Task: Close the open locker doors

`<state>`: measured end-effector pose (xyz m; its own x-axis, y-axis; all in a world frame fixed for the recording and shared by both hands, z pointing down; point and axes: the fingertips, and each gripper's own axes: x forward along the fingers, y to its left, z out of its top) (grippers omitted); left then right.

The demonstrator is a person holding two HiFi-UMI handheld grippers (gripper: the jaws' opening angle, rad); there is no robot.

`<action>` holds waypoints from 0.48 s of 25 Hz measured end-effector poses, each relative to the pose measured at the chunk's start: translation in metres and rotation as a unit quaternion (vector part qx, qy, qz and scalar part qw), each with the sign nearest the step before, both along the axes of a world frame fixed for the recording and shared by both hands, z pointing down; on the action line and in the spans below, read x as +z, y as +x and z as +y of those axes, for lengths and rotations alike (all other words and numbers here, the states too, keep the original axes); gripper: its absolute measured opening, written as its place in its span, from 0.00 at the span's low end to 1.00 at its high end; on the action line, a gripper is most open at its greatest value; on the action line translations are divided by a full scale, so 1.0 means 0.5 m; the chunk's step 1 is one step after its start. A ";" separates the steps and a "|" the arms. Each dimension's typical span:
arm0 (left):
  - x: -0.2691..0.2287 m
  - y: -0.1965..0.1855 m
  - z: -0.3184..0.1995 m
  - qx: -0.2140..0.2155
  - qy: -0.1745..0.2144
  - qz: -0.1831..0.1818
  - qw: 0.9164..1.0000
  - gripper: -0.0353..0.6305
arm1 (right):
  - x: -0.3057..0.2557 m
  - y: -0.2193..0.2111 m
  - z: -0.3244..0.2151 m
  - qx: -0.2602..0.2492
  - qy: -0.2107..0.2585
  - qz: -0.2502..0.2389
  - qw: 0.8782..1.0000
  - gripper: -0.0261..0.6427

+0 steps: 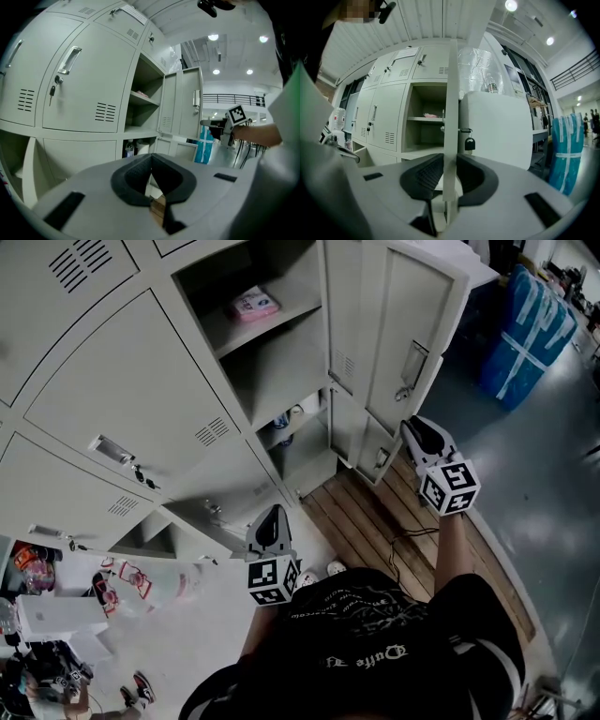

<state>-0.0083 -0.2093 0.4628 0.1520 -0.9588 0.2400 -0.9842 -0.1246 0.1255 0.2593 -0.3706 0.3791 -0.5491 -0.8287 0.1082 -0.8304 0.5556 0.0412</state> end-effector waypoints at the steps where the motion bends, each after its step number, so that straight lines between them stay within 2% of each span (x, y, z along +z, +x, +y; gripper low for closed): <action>1: 0.001 -0.001 0.001 -0.001 0.000 0.000 1.000 0.06 | 0.000 -0.003 0.002 -0.002 0.001 0.001 1.000 0.17; 8: 0.008 -0.005 0.007 -0.006 -0.006 -0.001 1.000 0.06 | 0.000 -0.047 0.035 -0.046 0.007 0.012 0.999 0.17; 12: 0.010 -0.006 0.006 -0.004 -0.006 -0.005 1.000 0.06 | 0.000 -0.072 0.047 -0.055 0.014 0.010 0.998 0.17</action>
<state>-0.0113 -0.2063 0.4679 0.1413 -0.9569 0.2536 -0.9865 -0.1145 0.1173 0.2235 -0.3470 0.3791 -0.6347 -0.7664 0.0986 -0.7634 0.6417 0.0736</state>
